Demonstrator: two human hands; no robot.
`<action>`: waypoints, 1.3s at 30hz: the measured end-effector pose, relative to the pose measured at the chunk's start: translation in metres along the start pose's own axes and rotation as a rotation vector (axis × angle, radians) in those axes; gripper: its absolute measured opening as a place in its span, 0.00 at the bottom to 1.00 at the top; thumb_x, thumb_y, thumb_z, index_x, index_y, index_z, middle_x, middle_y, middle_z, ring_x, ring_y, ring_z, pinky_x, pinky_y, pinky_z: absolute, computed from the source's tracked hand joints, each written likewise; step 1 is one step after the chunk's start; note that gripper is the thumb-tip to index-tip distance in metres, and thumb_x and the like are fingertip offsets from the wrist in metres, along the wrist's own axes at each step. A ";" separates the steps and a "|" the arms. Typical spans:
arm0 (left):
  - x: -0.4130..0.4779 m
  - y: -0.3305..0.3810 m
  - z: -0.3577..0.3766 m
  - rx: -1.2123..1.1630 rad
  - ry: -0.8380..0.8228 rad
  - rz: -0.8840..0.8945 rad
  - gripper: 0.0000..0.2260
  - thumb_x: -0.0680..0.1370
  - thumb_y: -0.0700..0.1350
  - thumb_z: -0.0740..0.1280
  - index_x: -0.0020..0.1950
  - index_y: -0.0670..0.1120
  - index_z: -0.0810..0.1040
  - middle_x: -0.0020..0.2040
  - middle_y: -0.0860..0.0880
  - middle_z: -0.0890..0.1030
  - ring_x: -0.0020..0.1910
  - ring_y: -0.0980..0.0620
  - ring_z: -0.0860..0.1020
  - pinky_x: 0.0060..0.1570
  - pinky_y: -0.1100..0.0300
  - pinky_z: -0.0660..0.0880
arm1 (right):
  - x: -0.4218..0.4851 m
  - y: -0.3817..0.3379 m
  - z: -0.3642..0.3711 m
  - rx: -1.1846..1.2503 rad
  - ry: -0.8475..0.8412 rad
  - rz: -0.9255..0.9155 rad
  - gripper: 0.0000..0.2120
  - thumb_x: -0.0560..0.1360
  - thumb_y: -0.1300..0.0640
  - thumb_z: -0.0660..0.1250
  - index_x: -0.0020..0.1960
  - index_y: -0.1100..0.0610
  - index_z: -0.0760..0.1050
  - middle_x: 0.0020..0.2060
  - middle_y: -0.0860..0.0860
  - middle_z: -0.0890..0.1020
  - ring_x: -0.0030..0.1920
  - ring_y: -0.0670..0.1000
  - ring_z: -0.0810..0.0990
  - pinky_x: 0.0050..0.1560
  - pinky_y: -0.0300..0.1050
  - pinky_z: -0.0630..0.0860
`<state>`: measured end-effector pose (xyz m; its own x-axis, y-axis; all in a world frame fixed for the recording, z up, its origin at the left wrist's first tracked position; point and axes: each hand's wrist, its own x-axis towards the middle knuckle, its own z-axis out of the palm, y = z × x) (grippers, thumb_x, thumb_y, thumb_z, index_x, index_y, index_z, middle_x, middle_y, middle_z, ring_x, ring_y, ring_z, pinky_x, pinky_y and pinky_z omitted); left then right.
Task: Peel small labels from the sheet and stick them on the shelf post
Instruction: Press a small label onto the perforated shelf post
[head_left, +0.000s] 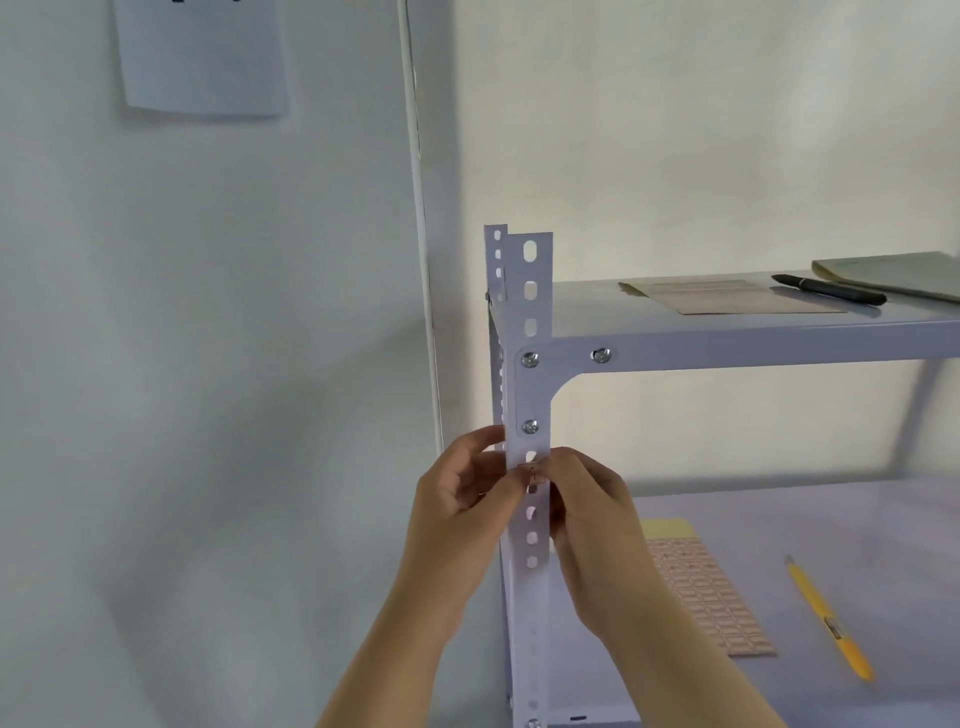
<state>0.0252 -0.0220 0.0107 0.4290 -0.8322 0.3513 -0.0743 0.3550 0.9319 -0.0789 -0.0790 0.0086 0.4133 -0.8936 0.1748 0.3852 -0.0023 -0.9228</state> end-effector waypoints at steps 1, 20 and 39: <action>0.000 0.000 -0.001 -0.017 -0.010 -0.001 0.13 0.78 0.36 0.69 0.61 0.48 0.81 0.50 0.48 0.89 0.50 0.50 0.87 0.52 0.60 0.81 | 0.001 0.001 0.001 0.010 0.005 0.007 0.15 0.74 0.60 0.60 0.51 0.73 0.74 0.49 0.75 0.76 0.43 0.58 0.76 0.45 0.53 0.71; 0.006 -0.005 -0.005 -0.071 -0.018 0.009 0.14 0.77 0.35 0.71 0.60 0.47 0.82 0.49 0.46 0.89 0.48 0.48 0.87 0.49 0.61 0.82 | 0.011 0.003 0.002 0.106 -0.012 0.101 0.20 0.69 0.57 0.61 0.53 0.73 0.73 0.45 0.65 0.78 0.45 0.60 0.75 0.49 0.56 0.71; 0.003 -0.004 -0.002 -0.097 -0.005 0.014 0.14 0.77 0.33 0.70 0.61 0.46 0.82 0.50 0.46 0.89 0.49 0.48 0.87 0.49 0.62 0.81 | 0.006 -0.004 0.005 0.148 -0.080 0.112 0.26 0.65 0.55 0.65 0.53 0.76 0.68 0.47 0.68 0.76 0.48 0.60 0.73 0.50 0.56 0.68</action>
<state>0.0289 -0.0248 0.0075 0.4240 -0.8288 0.3652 0.0071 0.4063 0.9137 -0.0739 -0.0825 0.0152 0.5226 -0.8459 0.1065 0.4480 0.1661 -0.8785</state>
